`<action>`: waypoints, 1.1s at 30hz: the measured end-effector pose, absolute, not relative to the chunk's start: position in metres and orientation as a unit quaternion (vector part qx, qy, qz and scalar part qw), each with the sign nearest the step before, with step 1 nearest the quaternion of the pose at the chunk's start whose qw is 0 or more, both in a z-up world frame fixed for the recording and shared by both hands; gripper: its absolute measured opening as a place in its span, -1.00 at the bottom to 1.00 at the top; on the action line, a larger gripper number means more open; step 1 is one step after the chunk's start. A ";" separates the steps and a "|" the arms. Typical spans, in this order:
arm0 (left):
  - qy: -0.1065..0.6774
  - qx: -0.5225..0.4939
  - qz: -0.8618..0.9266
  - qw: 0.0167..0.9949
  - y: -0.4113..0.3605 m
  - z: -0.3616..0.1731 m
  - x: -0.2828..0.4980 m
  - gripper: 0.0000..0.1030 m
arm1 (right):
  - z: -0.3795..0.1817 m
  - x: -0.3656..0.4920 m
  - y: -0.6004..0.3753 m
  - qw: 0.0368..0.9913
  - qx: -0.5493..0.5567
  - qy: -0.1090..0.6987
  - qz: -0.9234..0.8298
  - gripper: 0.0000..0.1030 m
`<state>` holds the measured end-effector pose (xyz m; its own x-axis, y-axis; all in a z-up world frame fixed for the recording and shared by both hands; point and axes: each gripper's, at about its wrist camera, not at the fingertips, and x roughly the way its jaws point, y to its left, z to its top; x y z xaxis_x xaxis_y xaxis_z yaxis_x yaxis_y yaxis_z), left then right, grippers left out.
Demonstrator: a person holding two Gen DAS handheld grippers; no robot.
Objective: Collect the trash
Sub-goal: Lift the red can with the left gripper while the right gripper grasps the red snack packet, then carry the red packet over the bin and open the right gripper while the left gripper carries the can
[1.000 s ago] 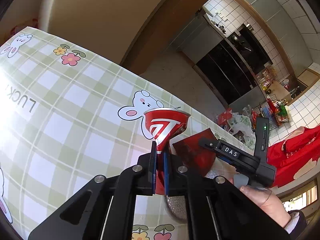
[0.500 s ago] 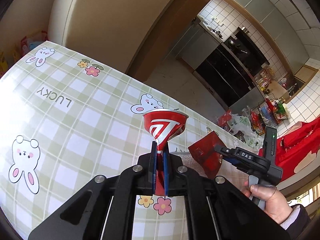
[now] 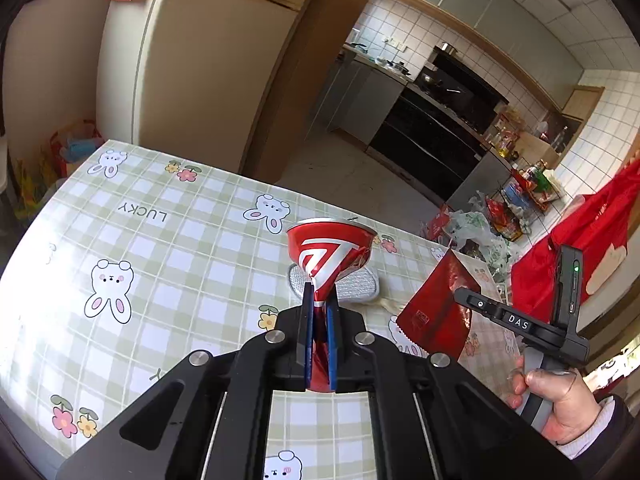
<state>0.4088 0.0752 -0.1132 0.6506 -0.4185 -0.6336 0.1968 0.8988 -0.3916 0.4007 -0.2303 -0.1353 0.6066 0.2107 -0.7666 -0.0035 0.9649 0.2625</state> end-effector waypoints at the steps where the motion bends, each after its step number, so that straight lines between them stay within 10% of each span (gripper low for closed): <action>1: 0.376 -0.139 -0.176 0.899 0.072 -0.106 0.398 -0.89 | -0.129 0.388 -0.229 0.892 0.112 0.433 0.064 0.00; 17: 0.305 -0.094 -0.200 0.926 0.053 -0.053 0.232 -0.89 | -0.080 0.197 -0.213 0.934 0.070 0.328 0.126 0.00; 33: 0.293 -0.102 -0.175 0.935 0.062 -0.084 0.110 -0.89 | -0.162 0.071 -0.193 0.915 0.059 0.368 0.152 0.00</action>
<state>0.1104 0.0622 -0.0842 0.7674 -0.3870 -0.5112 0.2680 0.9179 -0.2925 0.0712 -0.1932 -0.1622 0.6830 0.3222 -0.6555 -0.2360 0.9466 0.2194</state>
